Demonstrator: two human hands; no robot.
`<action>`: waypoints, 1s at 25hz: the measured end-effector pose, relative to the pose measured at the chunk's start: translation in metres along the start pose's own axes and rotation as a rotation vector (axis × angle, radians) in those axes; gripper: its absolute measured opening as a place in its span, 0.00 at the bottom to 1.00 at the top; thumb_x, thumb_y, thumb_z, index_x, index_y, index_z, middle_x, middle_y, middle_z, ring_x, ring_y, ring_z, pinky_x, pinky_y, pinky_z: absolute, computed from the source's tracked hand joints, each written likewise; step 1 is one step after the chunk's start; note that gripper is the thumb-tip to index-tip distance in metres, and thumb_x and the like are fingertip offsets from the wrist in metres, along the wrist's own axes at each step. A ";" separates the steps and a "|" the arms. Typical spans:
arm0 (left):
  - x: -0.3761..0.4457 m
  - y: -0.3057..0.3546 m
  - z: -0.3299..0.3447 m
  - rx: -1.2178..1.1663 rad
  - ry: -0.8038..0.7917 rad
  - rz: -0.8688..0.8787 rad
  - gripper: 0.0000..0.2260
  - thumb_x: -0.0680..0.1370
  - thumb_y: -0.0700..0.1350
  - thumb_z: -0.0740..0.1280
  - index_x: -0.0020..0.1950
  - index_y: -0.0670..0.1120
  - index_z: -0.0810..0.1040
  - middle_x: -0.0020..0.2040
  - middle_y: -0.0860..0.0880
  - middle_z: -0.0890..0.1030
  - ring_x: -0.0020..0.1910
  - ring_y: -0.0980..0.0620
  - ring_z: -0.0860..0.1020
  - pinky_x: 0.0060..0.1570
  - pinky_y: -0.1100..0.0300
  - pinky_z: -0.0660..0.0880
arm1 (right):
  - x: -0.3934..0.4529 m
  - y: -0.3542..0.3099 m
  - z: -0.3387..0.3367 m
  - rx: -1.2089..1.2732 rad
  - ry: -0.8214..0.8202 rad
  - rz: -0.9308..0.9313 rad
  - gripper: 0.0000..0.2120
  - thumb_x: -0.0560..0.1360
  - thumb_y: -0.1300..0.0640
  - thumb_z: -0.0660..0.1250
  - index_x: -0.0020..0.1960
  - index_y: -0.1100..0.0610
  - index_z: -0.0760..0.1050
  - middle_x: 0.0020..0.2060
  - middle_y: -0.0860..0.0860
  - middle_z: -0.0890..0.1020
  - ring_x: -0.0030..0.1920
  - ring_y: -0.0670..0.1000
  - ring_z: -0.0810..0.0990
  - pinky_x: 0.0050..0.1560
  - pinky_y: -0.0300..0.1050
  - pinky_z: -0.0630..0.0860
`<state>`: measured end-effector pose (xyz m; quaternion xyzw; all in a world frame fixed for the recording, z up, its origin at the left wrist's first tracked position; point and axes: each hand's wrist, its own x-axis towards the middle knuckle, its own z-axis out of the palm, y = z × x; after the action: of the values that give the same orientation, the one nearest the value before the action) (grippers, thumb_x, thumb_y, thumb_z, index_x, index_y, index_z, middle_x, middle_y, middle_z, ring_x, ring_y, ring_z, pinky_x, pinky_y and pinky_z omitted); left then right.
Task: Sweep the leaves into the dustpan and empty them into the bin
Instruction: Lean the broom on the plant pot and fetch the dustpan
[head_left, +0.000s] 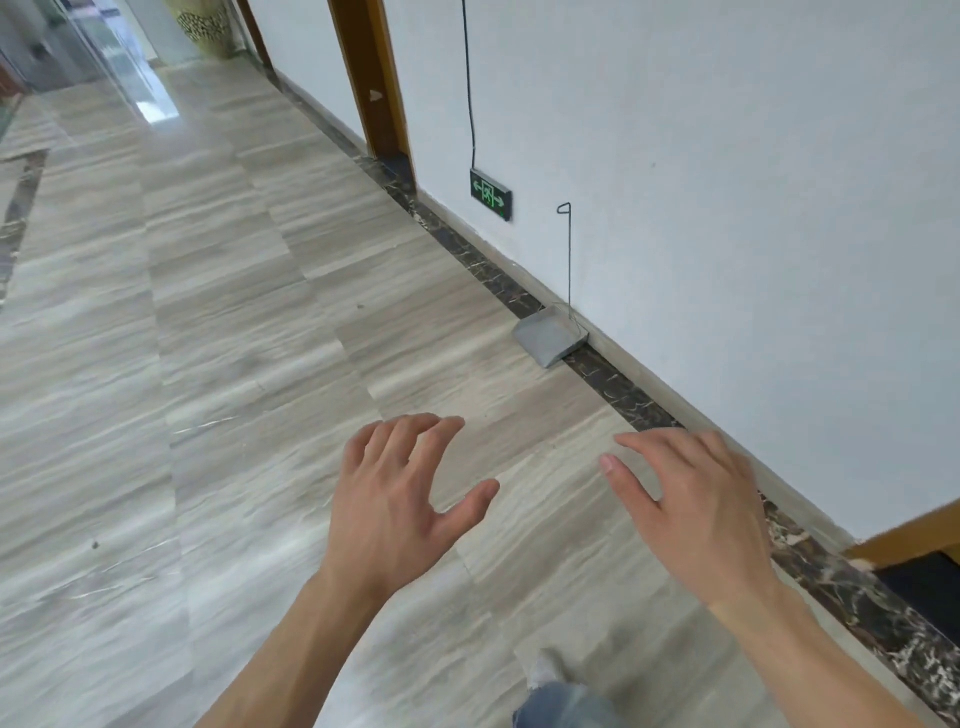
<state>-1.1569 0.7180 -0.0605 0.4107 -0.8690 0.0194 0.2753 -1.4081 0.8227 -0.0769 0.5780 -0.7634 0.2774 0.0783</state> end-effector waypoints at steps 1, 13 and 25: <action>0.022 -0.003 0.007 0.000 0.001 -0.005 0.28 0.77 0.69 0.57 0.63 0.49 0.78 0.57 0.52 0.80 0.56 0.50 0.78 0.61 0.50 0.69 | 0.024 0.006 0.004 0.003 -0.002 -0.005 0.21 0.76 0.36 0.57 0.55 0.48 0.82 0.51 0.45 0.83 0.52 0.53 0.78 0.50 0.53 0.73; 0.248 -0.107 0.137 0.009 -0.021 -0.013 0.28 0.77 0.69 0.57 0.63 0.49 0.78 0.58 0.51 0.80 0.56 0.49 0.78 0.61 0.51 0.69 | 0.268 0.057 0.119 -0.015 -0.027 -0.015 0.23 0.77 0.35 0.54 0.55 0.47 0.81 0.50 0.43 0.82 0.52 0.51 0.76 0.48 0.50 0.73; 0.515 -0.229 0.265 -0.107 -0.024 0.038 0.25 0.76 0.66 0.59 0.61 0.49 0.79 0.56 0.51 0.80 0.55 0.47 0.78 0.59 0.49 0.70 | 0.510 0.102 0.234 -0.144 -0.104 0.067 0.21 0.76 0.35 0.54 0.55 0.45 0.80 0.48 0.42 0.82 0.50 0.51 0.77 0.49 0.50 0.73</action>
<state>-1.3770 0.1357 -0.0744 0.3790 -0.8796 -0.0266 0.2862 -1.6187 0.2928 -0.0811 0.5585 -0.8035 0.1937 0.0704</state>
